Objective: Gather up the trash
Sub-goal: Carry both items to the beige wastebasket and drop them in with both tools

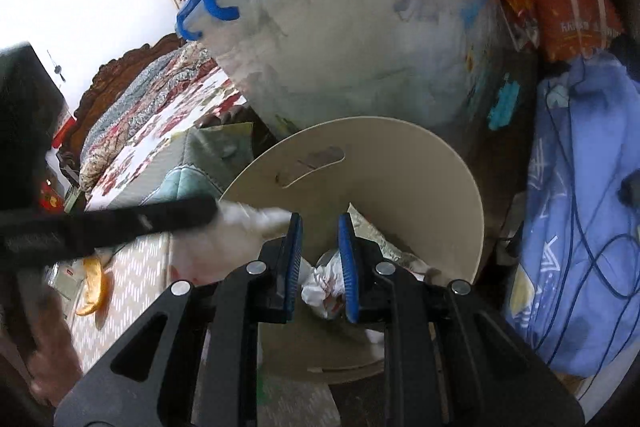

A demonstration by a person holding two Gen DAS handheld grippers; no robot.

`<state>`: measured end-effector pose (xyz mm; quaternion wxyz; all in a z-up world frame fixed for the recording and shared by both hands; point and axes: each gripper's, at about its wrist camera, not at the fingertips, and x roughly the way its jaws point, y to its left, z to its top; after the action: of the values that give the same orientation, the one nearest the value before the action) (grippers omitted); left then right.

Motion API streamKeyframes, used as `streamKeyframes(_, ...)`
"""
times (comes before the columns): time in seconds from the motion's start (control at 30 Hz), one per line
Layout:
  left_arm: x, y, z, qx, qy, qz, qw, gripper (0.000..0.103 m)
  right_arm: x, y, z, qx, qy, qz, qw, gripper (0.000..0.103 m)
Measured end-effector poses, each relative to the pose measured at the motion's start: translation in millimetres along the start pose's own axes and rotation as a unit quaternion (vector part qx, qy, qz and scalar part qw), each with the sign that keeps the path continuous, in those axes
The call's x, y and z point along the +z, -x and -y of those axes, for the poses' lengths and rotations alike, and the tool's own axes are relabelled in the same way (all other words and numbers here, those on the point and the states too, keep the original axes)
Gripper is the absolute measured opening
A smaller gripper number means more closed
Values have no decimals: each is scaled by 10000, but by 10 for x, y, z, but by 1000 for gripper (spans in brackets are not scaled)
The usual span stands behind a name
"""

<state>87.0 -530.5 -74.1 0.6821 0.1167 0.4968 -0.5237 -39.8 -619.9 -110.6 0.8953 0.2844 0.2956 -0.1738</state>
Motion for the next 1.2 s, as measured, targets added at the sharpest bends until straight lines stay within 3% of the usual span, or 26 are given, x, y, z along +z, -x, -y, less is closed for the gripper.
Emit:
streamKeyframes(0.1,-40,-101,-58,29,56,-99,9999,15,-27,155,119,423,-188,211,9987,28)
streamKeyframes(0.17,-45,-146,-66,53,51,-135,9999,15,-96,317,231,1047,-492,339,9927,86)
streamKeyframes(0.2,-50,-156,-66,55,44,-147,9999,15,-174,455,313,1252,-662,562,9883,87)
streamKeyframes(0.27,-54,-169,-50,65,-22,-155,9999,15,-316,618,426,1580,-760,659,9823,83)
streamKeyframes(0.37,-50,-198,-12,94,-101,-174,9998,15,-610,765,516,1559,-755,542,9834,81)
streamKeyframes(0.5,-70,-208,15,102,-157,-218,9996,15,-907,685,281,1200,127,63,9927,81)
streamKeyframes(0.6,-95,-235,19,157,-166,-252,9994,15,-975,492,191,1272,370,-234,9909,75)
streamKeyframes(0.63,-95,-246,10,162,-149,-266,9994,15,-977,431,165,1292,397,-298,9904,66)
streamKeyframes(0.73,-106,-270,-7,165,-111,-318,9993,15,-973,198,62,1499,492,-725,9848,18)
streamKeyframes(0.83,-108,-241,2,177,-153,-314,9992,15,-934,220,38,2048,223,-765,9756,9)
streamKeyframes(0.93,-73,-198,-4,187,-142,-235,9994,19,-826,272,124,2294,-286,-693,9704,8)
streamKeyframes(1.03,-33,-139,-41,261,15,-110,9996,46,-681,351,153,2338,-511,-504,9696,8)
streamKeyframes(1.1,-4,-83,-71,382,83,38,9992,72,-519,400,175,2164,-533,-298,9744,7)
streamKeyframes(1.17,20,-44,-108,526,182,90,9984,82,-376,421,193,1769,-513,-77,9829,8)
streamKeyframes(1.2,27,-21,-134,545,244,102,9982,82,-295,421,201,1437,-480,75,9884,10)
